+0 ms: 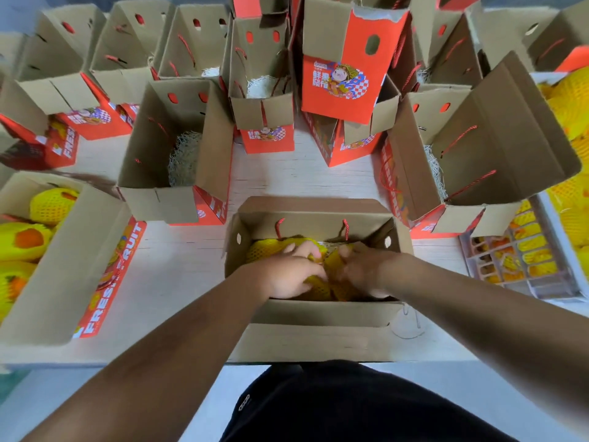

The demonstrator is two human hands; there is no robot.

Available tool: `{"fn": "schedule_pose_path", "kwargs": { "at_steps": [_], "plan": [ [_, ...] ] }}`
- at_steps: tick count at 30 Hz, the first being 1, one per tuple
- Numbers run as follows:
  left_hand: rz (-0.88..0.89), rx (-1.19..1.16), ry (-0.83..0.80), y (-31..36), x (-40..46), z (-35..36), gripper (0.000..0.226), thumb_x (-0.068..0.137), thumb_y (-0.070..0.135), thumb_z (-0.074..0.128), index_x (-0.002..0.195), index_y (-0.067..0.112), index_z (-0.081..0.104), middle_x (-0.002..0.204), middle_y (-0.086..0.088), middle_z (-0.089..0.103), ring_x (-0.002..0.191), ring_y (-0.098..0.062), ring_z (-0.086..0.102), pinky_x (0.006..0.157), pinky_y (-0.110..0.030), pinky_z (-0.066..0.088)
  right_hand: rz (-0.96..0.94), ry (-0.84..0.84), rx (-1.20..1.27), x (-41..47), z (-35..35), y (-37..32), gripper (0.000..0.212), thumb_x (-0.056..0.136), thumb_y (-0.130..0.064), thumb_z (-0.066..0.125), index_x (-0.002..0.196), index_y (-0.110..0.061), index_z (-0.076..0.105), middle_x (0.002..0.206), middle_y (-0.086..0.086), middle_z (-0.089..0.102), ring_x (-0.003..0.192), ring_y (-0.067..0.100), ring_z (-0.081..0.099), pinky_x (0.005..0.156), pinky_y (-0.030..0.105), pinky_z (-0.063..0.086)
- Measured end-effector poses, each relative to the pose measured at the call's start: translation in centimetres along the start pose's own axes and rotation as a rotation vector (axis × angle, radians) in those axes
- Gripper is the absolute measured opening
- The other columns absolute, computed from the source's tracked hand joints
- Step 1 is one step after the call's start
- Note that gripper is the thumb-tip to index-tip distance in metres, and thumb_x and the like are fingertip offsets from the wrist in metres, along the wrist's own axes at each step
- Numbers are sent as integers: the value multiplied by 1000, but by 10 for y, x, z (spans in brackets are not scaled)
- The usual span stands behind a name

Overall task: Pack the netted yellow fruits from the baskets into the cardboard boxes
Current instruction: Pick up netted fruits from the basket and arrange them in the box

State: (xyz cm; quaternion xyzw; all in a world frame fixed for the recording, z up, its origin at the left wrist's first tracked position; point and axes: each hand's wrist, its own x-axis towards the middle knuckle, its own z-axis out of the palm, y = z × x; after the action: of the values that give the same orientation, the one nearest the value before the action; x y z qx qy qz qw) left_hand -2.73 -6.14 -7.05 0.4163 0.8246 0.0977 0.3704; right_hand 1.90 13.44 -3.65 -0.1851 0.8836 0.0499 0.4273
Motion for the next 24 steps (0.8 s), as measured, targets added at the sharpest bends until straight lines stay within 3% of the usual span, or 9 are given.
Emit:
{"fn": "schedule_pose_path", "kwargs": {
  "at_steps": [3, 6, 9, 11, 13, 15, 20, 22, 24],
  "plan": [
    [-50, -184, 82, 0, 3, 9, 23, 99, 22, 61, 120, 30, 64, 131, 0, 29, 119, -25, 48, 105, -38, 41, 21, 15, 102, 21, 11, -12, 39, 106, -38, 46, 134, -16, 63, 128, 9, 63, 116, 26, 60, 84, 25, 44],
    [-175, -101, -64, -3, 10, 10, 29, 103, 23, 53, 130, 32, 60, 138, -5, 38, 115, -32, 54, 93, -36, 44, 208, 22, 398, 25, 19, -20, 50, 104, -52, 42, 125, -12, 64, 104, 9, 66, 85, 23, 62, 67, 25, 44],
    [-173, 12, -159, 4, 19, 7, 46, 103, 12, 44, 144, 32, 53, 149, -9, 39, 130, -38, 49, 98, -39, 44, 232, -25, 440, 29, 13, -19, 37, 105, -34, 52, 133, -11, 58, 119, 11, 65, 105, 30, 65, 86, 31, 52],
    [-152, 73, -91, 10, 24, 1, 42, 101, 12, 48, 137, 30, 60, 144, -10, 52, 126, -37, 56, 94, -40, 49, 219, -32, 376, 24, 4, -21, 41, 99, -28, 63, 138, -16, 58, 129, 7, 65, 117, 29, 64, 95, 34, 52],
    [-177, 50, 45, 10, 30, -5, 22, 98, 17, 55, 111, 26, 70, 121, -10, 67, 109, -36, 65, 81, -36, 51, 240, -32, 287, 14, -5, -20, 38, 99, -36, 59, 133, -22, 62, 129, 2, 64, 115, 27, 62, 92, 34, 51],
    [-209, -8, 91, 7, 33, -8, 15, 95, 18, 60, 97, 24, 74, 110, -10, 71, 102, -35, 66, 83, -34, 54, 313, -23, 272, 5, -13, -15, 30, 99, -27, 55, 127, -18, 64, 123, 4, 67, 105, 27, 64, 82, 34, 54],
    [-190, -25, -40, 12, 42, -19, 17, 95, 15, 57, 86, 19, 71, 93, -6, 70, 87, -30, 66, 81, -36, 55, 415, 131, 254, -4, -8, -24, 48, 95, -9, 57, 141, -16, 48, 140, 8, 55, 130, 33, 54, 101, 46, 50],
    [-155, -38, 21, 24, 45, -32, 13, 97, 25, 57, 88, 18, 64, 88, -3, 66, 87, -29, 65, 75, -36, 53, 434, 233, 324, -4, -5, -30, 49, 95, -9, 55, 141, -13, 41, 141, 11, 50, 130, 35, 51, 100, 47, 48],
    [-156, -72, 198, 40, 42, -42, 15, 99, 27, 53, 97, 17, 64, 96, -5, 68, 92, -29, 64, 78, -38, 53, 460, 405, 464, -12, -8, -31, 42, 96, -10, 50, 137, -11, 42, 135, 13, 57, 121, 35, 58, 91, 44, 51]
  ]
}}
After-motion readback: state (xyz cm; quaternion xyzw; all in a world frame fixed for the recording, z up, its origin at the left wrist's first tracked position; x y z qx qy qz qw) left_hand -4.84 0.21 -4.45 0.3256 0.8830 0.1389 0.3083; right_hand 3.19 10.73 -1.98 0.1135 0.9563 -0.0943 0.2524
